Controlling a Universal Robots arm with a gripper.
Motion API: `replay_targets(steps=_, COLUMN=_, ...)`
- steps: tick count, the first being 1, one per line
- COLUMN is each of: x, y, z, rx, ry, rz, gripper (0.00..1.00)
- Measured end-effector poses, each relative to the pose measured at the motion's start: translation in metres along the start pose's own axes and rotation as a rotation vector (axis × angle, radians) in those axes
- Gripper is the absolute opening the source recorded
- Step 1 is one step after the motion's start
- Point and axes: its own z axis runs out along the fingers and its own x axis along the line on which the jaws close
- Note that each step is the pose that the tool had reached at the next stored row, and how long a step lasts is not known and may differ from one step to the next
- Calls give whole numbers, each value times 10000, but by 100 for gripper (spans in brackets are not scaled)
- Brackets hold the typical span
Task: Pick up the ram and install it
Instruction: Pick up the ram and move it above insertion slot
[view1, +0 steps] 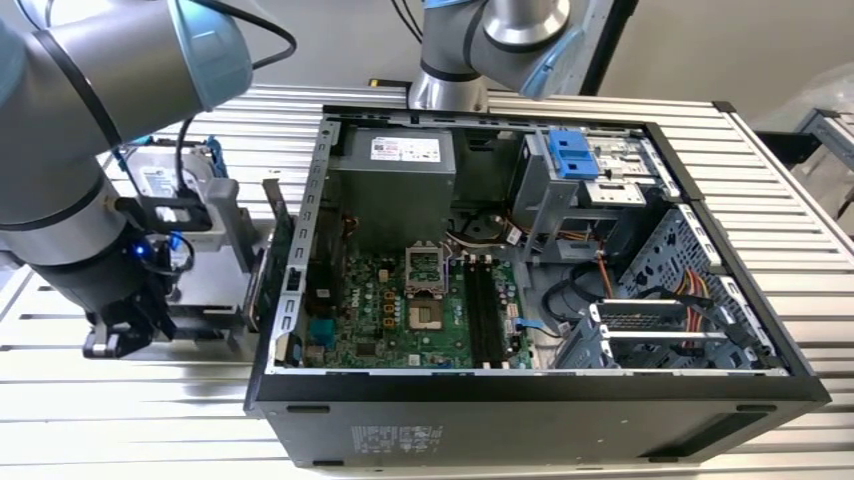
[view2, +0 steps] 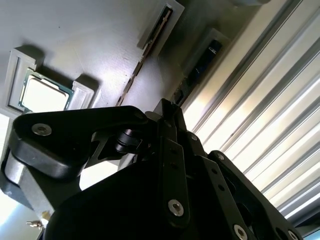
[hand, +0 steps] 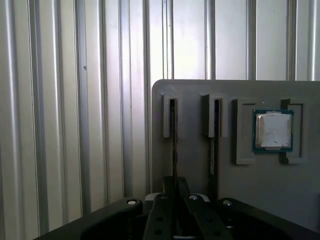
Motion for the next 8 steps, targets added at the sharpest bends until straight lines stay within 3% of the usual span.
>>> replay_targets(steps=8, x=-3, y=1, z=-65, rx=0, ry=1, rz=-1, gripper=0)
